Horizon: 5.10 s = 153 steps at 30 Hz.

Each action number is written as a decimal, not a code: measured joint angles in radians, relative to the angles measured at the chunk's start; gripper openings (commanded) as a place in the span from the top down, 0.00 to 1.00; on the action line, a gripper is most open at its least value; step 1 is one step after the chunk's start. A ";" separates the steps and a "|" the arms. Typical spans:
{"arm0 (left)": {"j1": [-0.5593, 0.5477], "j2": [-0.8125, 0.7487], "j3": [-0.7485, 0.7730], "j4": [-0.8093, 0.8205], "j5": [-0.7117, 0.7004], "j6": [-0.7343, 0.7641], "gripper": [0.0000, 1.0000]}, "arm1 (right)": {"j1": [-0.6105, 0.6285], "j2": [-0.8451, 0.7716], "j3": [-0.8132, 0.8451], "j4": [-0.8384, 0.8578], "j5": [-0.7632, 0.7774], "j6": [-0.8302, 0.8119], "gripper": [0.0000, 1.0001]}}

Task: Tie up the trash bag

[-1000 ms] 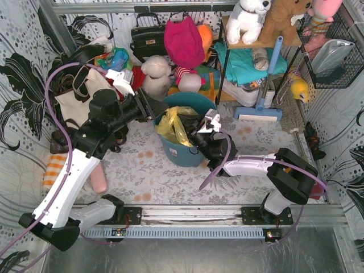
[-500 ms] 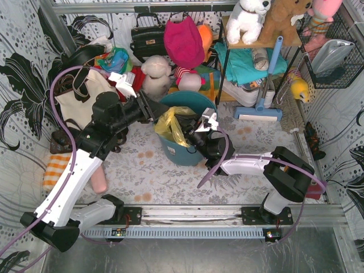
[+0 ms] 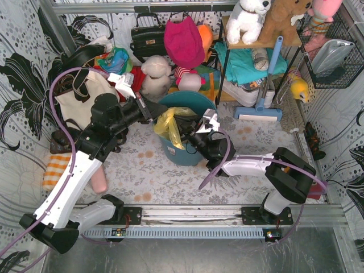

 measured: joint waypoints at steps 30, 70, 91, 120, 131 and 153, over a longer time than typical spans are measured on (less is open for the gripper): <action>0.000 -0.009 0.003 0.053 -0.010 0.000 1.00 | 0.015 -0.547 0.135 -1.263 0.012 0.702 0.39; -0.007 0.361 0.304 0.000 -0.091 0.165 1.00 | 0.015 -0.603 0.087 -1.522 -0.269 0.744 1.00; -0.006 0.277 0.388 -0.067 -0.111 0.155 0.36 | 0.018 -0.626 0.256 -1.677 -0.241 0.528 0.38; -0.006 0.275 0.158 0.031 0.031 0.030 0.78 | 0.018 -0.892 -0.041 -1.495 -0.176 -0.434 0.08; -0.008 0.322 0.157 0.036 0.077 0.045 0.95 | 0.018 -0.838 -0.095 -1.358 -0.303 -0.778 0.02; -0.054 0.396 0.191 0.021 0.119 0.053 0.97 | 0.018 -0.629 -0.080 -1.113 -0.416 -0.917 0.65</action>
